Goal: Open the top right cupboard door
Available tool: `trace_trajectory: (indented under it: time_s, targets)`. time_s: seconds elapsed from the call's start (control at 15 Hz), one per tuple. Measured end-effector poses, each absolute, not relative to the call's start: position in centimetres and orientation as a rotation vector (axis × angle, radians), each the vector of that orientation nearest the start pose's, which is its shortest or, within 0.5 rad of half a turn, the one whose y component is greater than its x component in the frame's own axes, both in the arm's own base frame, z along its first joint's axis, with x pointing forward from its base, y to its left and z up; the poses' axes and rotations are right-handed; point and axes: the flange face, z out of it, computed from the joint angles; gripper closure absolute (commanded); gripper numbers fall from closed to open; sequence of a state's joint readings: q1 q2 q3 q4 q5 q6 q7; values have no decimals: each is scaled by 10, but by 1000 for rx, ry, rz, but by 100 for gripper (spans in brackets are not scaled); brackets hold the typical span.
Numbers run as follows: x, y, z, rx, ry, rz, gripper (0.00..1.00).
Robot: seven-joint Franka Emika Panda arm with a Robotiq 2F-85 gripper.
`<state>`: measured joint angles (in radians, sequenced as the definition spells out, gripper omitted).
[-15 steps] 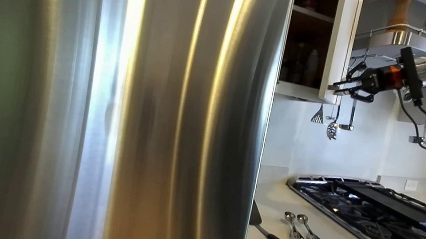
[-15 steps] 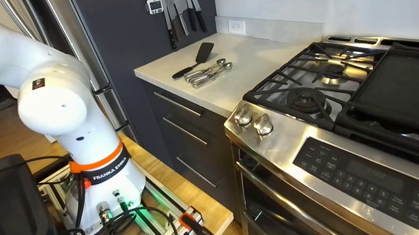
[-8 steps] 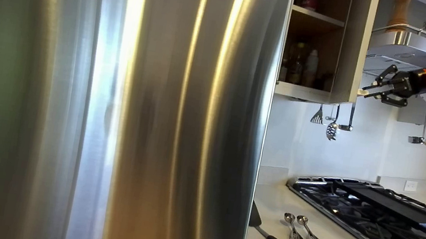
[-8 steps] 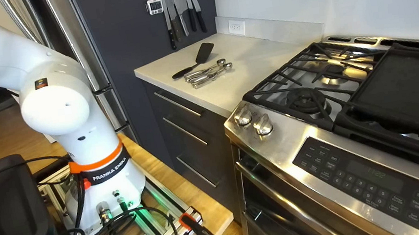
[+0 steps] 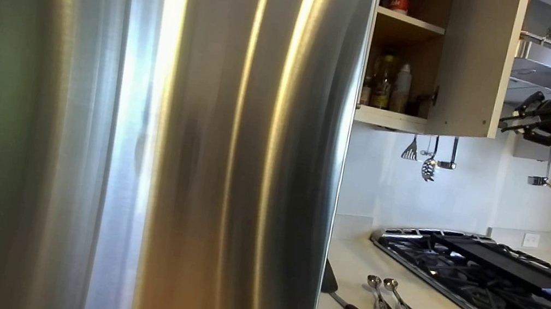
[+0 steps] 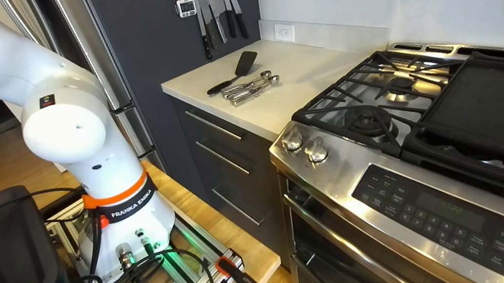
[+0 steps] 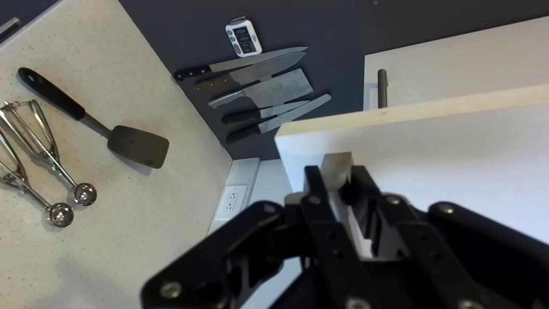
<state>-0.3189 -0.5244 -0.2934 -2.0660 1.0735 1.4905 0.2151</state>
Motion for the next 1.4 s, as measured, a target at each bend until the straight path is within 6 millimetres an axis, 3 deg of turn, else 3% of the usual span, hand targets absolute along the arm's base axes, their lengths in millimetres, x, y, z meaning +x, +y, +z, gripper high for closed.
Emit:
trace_trajectory:
  time_s: [0.13, 0.33, 0.53, 0.67, 0.8, 1.07, 1.4]
  targets:
    - [347, -177, 693, -1796, 684, -162, 91]
    - [345, -191, 692, -1790, 686, -160, 71]
    - [347, -213, 691, -1749, 760, -175, 42]
    - [364, -231, 691, -1698, 845, -210, 16]
    - [384, -244, 688, -1660, 902, -227, 3]
    - [404, -258, 692, -1617, 968, -268, 0]
    - [408, -279, 714, -1544, 1114, -476, 0]
